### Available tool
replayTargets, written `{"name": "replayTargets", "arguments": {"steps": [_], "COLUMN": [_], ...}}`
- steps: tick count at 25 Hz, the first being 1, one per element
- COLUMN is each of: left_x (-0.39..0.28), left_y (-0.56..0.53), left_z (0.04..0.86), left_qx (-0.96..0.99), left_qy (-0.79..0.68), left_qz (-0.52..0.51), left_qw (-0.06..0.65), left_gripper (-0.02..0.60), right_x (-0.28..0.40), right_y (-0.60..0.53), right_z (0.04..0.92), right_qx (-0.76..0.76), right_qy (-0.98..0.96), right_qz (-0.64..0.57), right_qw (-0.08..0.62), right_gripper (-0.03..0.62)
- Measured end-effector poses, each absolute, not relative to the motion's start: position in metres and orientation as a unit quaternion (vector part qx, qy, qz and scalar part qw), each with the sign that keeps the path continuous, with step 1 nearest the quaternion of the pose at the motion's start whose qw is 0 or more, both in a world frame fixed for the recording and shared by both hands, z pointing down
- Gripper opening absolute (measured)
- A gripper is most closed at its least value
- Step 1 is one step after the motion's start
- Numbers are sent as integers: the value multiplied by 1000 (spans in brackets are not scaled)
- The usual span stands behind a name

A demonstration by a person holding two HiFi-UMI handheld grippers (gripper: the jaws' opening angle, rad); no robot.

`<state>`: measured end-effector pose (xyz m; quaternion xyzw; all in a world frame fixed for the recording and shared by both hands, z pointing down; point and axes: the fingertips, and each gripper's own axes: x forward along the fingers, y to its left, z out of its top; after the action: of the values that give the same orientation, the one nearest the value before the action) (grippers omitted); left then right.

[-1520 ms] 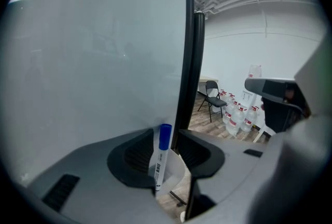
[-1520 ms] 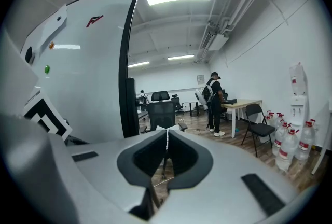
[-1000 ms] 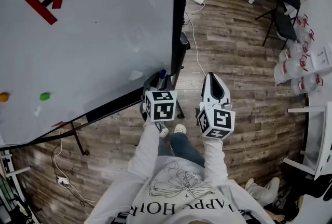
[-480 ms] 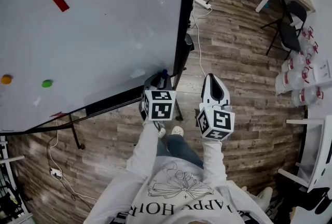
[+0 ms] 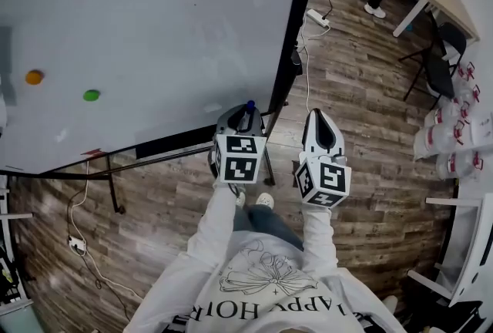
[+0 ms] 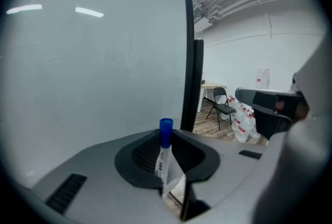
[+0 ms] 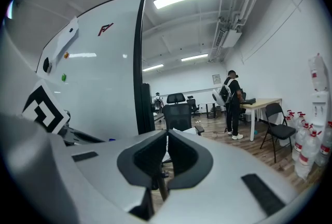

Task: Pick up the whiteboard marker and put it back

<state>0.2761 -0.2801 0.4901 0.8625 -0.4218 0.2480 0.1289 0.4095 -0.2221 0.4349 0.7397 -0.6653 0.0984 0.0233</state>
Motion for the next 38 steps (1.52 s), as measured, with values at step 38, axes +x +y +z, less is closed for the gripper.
{"name": "replayTargets", "arguments": {"steps": [38], "left_x": [132], "left_y": [-278], "left_z": [432], "left_qx": [836], "left_qy": [-501], "left_qz": [188], "left_qw": [124], "left_gripper": [63], "right_x": [272], "right_y": [-257], "right_z": [402], "right_qx": [666], "right_qy": [-742], "right_qz": [73], "right_qw": [17], "right_gripper": [8]}}
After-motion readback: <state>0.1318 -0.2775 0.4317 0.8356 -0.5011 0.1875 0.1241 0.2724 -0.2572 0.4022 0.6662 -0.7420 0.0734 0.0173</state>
